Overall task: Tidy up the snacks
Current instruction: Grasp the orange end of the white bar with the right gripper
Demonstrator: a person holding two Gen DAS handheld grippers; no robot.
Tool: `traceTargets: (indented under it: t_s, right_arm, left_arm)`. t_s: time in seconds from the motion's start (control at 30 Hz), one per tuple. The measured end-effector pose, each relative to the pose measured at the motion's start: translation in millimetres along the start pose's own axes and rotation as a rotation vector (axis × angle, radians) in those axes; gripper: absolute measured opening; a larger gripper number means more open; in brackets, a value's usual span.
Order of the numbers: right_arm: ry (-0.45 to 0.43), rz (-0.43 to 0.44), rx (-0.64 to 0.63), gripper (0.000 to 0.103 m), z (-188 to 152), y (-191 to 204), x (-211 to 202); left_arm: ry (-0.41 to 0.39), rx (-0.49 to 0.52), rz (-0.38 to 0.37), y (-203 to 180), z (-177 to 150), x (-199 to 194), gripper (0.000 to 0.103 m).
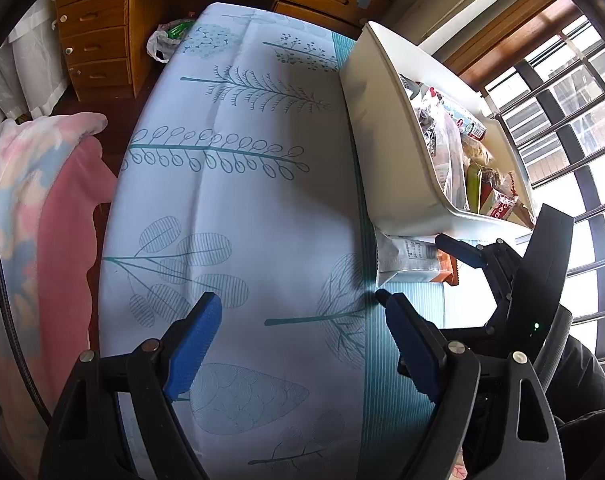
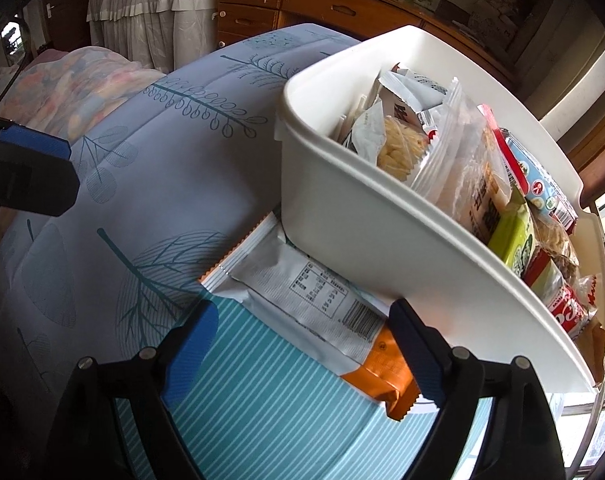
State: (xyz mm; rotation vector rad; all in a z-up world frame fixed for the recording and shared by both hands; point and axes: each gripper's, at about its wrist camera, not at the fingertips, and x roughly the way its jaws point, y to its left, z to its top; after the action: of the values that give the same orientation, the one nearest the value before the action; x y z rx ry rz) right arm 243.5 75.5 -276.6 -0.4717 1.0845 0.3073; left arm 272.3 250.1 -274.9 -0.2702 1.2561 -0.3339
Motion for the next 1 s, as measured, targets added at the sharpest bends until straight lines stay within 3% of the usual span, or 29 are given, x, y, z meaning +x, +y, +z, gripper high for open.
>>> traceTargets:
  t_s: [0.17,0.3,0.43,0.63,0.7,0.73,1.0]
  right_arm:
    - [0.006,-0.045,0.026,0.070,3,-2,-1]
    - [0.006,-0.049,0.028,0.068,2,-2,-2]
    - [0.002,-0.049,0.039,0.052,0,-1,-7]
    - [0.005,-0.034,0.041,0.040,-9,2,-16]
    - [0.001,-0.029,0.035,0.032,-12,4,-20]
    - [0.005,-0.013,0.034,0.022,-12,5,-22]
    - [-0.031,0.008,0.002,0.021,-19,11,-36]
  left_arm:
    - [-0.008,-0.007,0.003,4,-4,-4,0.083]
    - [-0.017,-0.009,0.004,5,-9,-10,0.083]
    - [-0.024,-0.010,0.005,5,-15,-14,0.083]
    - [-0.039,0.005,0.008,-1,-24,-22,0.083]
    - [-0.044,0.008,0.014,-3,-27,-24,0.083]
    - [-0.046,0.008,0.016,-4,-28,-25,0.083]
    - [-0.051,0.011,0.036,-11,-40,-30,0.083]
